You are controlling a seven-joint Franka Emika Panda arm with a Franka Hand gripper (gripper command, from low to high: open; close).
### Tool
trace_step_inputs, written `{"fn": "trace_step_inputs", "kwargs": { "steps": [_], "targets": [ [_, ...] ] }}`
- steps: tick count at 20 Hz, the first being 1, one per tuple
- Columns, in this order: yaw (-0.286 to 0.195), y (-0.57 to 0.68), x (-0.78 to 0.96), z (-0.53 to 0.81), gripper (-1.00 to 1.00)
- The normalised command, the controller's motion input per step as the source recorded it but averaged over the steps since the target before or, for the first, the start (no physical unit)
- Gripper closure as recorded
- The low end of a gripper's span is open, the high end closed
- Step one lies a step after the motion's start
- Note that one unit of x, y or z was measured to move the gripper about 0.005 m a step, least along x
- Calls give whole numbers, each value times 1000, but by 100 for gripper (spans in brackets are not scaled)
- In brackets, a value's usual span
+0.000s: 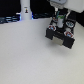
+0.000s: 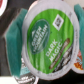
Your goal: Open the kcup holder, insert the kcup into the holder, and close the kcup holder
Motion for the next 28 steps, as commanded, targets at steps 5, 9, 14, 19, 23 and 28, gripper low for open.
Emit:
{"fn": "trace_step_inputs", "kwargs": {
  "steps": [5,9,14,19,23,28],
  "targets": [
    [10,-11,14,-215,100],
    [-1,-68,11,-236,100],
    [5,3,15,-308,100],
    [21,32,10,-251,100],
    [32,75,27,-52,100],
    [57,94,57,81,-100]
  ]
}}
